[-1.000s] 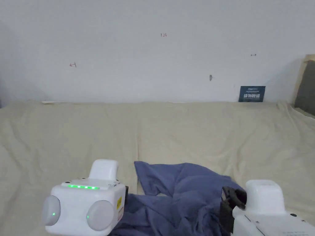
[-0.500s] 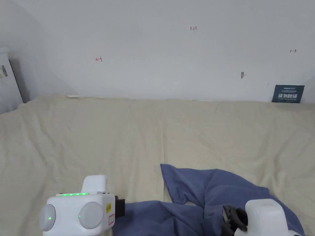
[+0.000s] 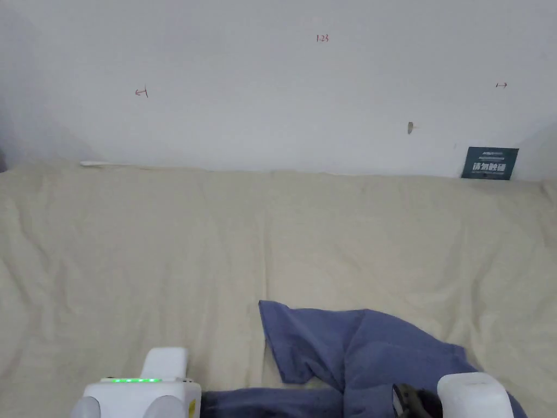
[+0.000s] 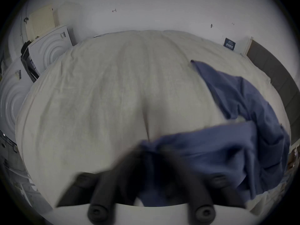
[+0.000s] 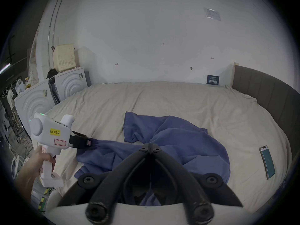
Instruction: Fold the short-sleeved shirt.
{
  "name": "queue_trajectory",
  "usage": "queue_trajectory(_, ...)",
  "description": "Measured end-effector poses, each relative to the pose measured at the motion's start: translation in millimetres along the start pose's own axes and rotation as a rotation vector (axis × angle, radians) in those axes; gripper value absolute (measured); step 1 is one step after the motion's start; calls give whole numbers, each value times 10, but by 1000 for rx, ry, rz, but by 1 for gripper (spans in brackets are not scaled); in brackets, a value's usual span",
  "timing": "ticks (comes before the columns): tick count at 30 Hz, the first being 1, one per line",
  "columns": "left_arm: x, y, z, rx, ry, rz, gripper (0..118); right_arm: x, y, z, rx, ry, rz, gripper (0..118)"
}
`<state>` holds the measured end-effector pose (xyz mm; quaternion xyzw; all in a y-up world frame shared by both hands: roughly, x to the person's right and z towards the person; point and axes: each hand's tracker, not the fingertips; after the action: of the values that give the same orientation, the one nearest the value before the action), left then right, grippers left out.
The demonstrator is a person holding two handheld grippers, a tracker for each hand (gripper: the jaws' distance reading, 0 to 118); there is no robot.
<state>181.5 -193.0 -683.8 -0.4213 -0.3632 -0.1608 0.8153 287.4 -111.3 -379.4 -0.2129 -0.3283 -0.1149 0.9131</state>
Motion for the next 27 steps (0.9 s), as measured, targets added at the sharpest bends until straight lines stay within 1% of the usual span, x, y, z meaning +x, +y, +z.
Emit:
queue_trajectory(1, 67, -13, 16, 14, 29, 30, 3, 34, 30, -12, -1, 5, -6, 0)
queue_trajectory(2, 134, -24, -5, -25, 49, -21, 3, 69, 66, -22, 0, 12, -14, 0)
queue_trajectory(3, 171, -14, -13, -10, 83, -111, 3, 111, 121, -41, -4, 20, -21, 0)
queue_trajectory(5, 229, -66, 16, 15, 107, -131, 3, 204, 248, -88, -12, 56, -31, 0)
queue_trajectory(7, 183, -54, 76, 24, 86, -73, 3, 321, 443, -232, -55, 81, -44, 0)
queue_trajectory(8, 137, -35, 115, 26, 52, -33, 3, 387, 542, -322, -63, 87, -52, 0)
queue_trajectory(10, 75, -37, 168, 36, 18, -9, 3, 515, 754, -571, -106, 53, -95, 0)
queue_trajectory(11, 33, -21, 177, 40, 12, -5, 3, 568, 834, -673, -99, 61, -104, 0)
queue_trajectory(12, 10, -17, 171, 36, 5, -11, 3, 629, 904, -794, -95, 72, -110, 13)
queue_trajectory(13, -10, -20, 153, 29, -4, -7, 3, 655, 997, -957, -131, 72, -89, 41)
queue_trajectory(14, -25, -29, 135, 21, -9, -2, 3, 668, 1063, -1121, -190, 72, -68, 78)
queue_trajectory(15, -48, -29, 96, 14, -23, 10, 3, 682, 1106, -1308, -246, 101, -44, 107)
queue_trajectory(17, -71, -44, 50, 12, -23, 21, 3, 704, 1168, -1563, -265, 103, -67, 108)
queue_trajectory(19, -81, -56, -11, 4, -25, 28, 3, 749, 1212, -1951, -343, 159, -82, 108)
queue_trajectory(20, -77, -59, -7, 6, -27, 25, 3, 756, 1204, -2135, -394, 142, -79, 108)
queue_trajectory(22, -69, -57, 15, 10, -22, 17, 3, 769, 1168, -2512, -454, 80, -60, 108)
queue_trajectory(25, -47, -52, 23, 10, -12, -1, 3, 765, 1039, -2971, -521, 1, 18, 108)
queue_trajectory(26, -45, -49, 32, 9, -9, -7, 3, 748, 975, -3094, -529, -9, 55, 108)
queue_trajectory(27, -22, -50, 44, 12, -5, -9, 3, 726, 910, -3198, -557, -23, 69, 108)
